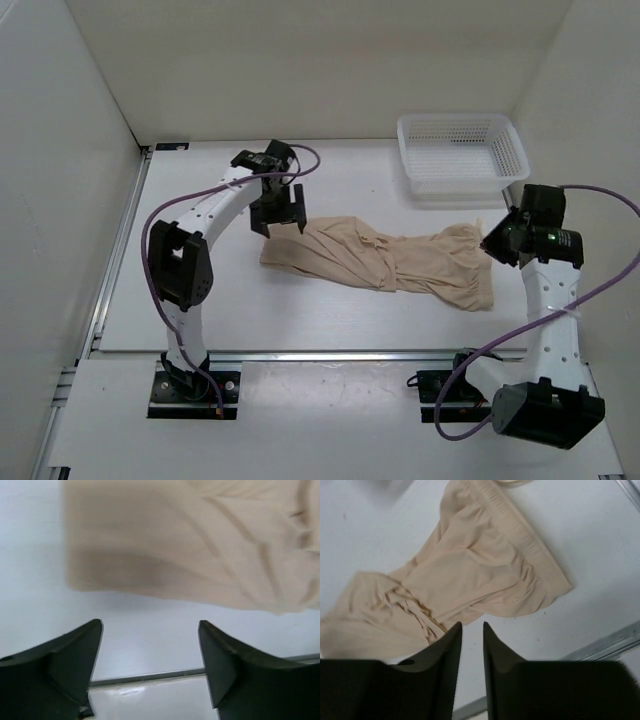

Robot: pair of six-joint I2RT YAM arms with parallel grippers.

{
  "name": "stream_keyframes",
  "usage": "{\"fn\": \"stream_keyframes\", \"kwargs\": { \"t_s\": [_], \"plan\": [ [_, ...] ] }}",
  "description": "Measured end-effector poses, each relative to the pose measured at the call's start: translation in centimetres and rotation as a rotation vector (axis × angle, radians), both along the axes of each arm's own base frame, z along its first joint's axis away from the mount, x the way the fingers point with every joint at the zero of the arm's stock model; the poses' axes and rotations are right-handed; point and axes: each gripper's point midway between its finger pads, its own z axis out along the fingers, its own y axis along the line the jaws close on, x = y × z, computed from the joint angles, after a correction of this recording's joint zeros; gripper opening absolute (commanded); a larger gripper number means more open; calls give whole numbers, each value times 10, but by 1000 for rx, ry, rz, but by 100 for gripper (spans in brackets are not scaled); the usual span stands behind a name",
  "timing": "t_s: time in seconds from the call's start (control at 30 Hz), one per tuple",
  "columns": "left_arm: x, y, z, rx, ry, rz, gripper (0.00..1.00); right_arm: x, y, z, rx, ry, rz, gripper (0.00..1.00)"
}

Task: Fold and stack the trousers
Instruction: Flatten the trousers out

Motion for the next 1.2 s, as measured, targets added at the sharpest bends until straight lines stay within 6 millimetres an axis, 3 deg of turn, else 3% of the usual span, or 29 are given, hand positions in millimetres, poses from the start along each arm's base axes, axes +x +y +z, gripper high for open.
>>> {"fn": "stream_keyframes", "kwargs": {
  "t_s": [0.07,0.13,0.2,0.3,0.4,0.47,0.6,0.63,0.7,0.77,0.87,1.17,1.2],
  "plan": [
    [-3,27,-15,23,39,51,99,7,17,-6,9,24,103,13],
    [-3,49,-29,43,72,93,99,18,41,-13,22,56,230,15],
    [-2,73,-44,66,101,135,99,31,78,-26,29,103,395,48],
    [3,85,-53,72,108,141,99,38,133,-43,-5,174,602,76],
    [9,84,-63,65,113,119,95,46,182,-57,-39,216,769,79],
    [9,81,-71,56,127,102,88,52,198,-73,-48,253,813,79],
    [10,77,-85,46,150,81,57,58,203,-109,-39,348,823,77],
    [10,76,-88,44,156,75,41,58,203,-116,-35,364,824,76],
    [10,75,-91,39,163,65,22,58,203,-125,-30,389,821,74],
    [11,74,-94,34,166,62,10,59,204,-132,-27,395,822,69],
    [11,74,-96,29,170,56,10,60,205,-140,-23,404,824,60],
    [12,75,-96,25,172,62,10,55,204,-183,-14,493,803,53],
    [12,75,-96,25,172,62,10,55,204,-187,-16,500,800,49]
  ]
}}
